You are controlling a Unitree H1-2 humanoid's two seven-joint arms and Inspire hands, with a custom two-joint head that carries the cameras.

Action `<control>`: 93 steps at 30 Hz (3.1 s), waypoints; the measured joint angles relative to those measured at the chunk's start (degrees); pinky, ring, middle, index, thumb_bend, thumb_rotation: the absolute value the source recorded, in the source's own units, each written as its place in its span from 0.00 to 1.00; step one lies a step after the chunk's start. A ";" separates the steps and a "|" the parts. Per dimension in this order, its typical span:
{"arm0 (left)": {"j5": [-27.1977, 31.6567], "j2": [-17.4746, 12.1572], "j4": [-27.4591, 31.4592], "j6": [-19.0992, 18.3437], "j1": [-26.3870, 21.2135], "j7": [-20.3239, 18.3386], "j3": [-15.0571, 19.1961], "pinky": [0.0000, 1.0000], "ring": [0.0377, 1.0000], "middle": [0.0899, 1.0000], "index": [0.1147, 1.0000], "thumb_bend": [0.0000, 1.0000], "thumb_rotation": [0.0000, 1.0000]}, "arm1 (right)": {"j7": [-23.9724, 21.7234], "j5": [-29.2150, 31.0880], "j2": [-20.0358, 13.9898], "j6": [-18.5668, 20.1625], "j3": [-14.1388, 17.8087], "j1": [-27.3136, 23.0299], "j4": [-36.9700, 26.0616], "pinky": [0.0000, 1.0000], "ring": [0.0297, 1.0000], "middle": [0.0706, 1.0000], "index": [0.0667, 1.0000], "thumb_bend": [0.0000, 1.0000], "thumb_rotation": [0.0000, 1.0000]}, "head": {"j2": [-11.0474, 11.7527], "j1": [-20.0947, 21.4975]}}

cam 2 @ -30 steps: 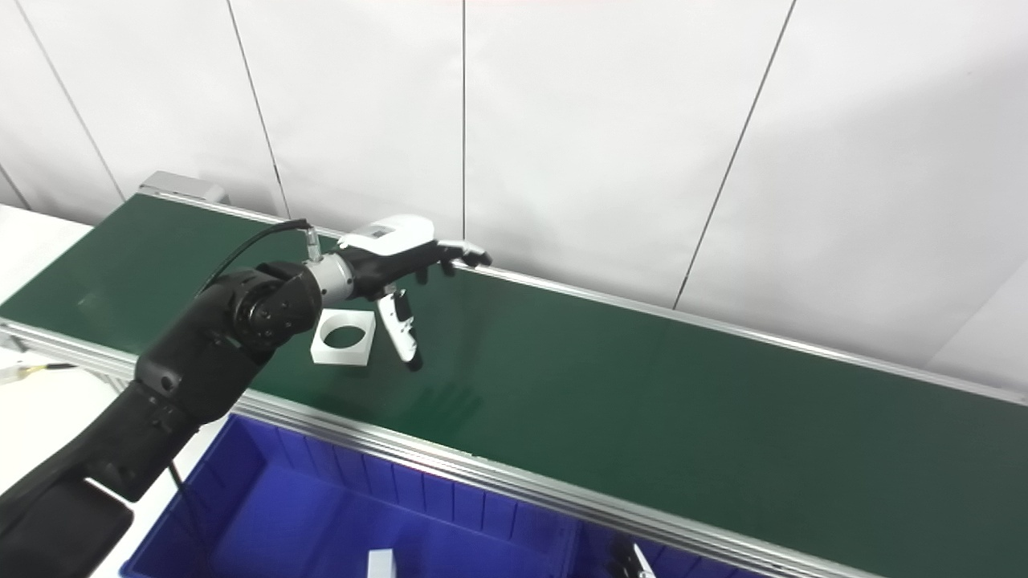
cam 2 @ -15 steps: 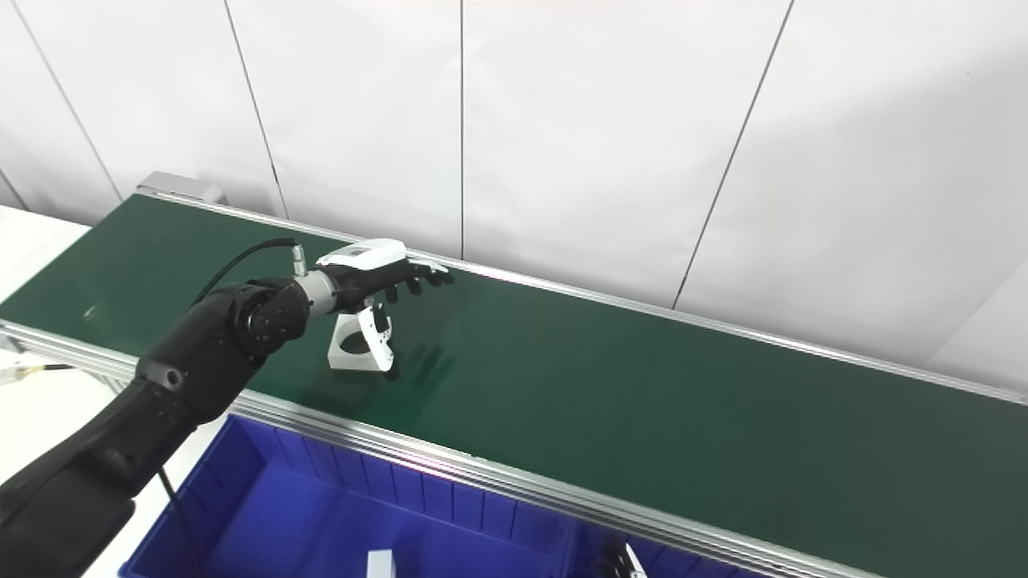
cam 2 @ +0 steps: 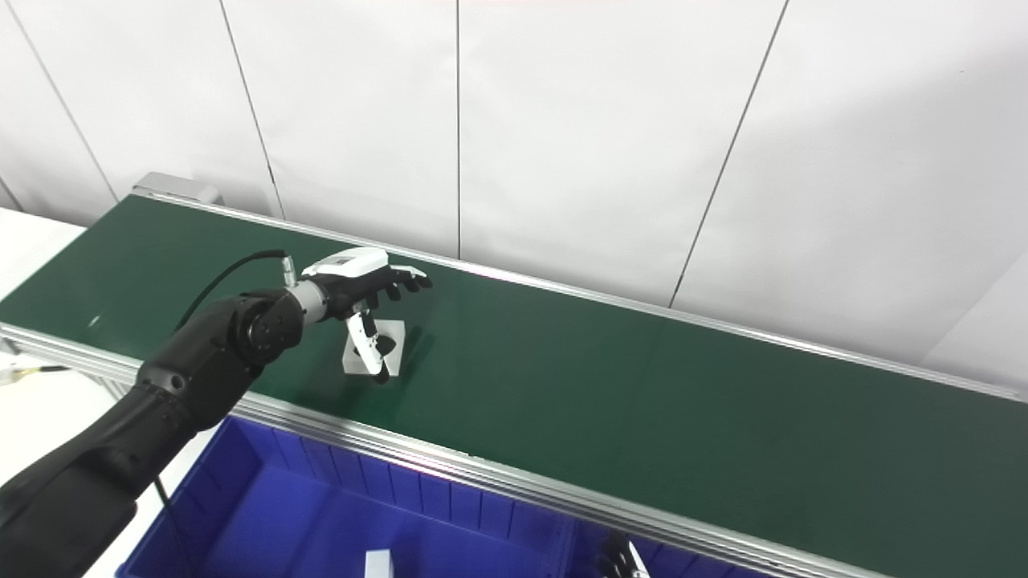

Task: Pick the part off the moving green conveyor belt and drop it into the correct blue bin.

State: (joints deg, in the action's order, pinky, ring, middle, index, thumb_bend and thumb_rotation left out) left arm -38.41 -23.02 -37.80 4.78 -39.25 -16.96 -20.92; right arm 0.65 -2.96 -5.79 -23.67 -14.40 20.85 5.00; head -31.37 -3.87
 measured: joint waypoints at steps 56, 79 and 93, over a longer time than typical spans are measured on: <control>-10.74 -0.76 11.91 -1.93 0.80 10.41 -9.27 0.35 0.40 0.39 0.43 0.52 0.00 | -2.85 1.93 1.47 -0.21 0.36 0.42 -2.81 0.86 0.86 0.89 0.94 0.92 1.00 | -2.11 -1.31; -3.29 -11.74 57.85 -6.38 18.60 -8.55 11.95 0.22 0.27 0.34 0.43 0.52 0.00 | -5.93 3.55 1.28 -0.25 3.19 -4.42 0.95 0.88 0.89 0.92 0.97 0.84 1.00 | -5.10 -7.82; -1.58 -12.79 67.20 -10.28 30.85 -15.84 17.84 0.40 0.44 0.46 0.40 0.52 0.00 | -7.90 5.06 1.00 -0.26 5.13 -6.73 1.54 0.87 0.87 0.90 0.96 0.86 0.98 | -9.58 -11.68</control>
State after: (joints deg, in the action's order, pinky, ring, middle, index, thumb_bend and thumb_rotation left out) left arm -39.99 -35.81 29.40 -5.50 -8.40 -32.80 -3.08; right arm -7.25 2.11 -4.79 -23.93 -9.27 14.13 6.53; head -40.95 -15.55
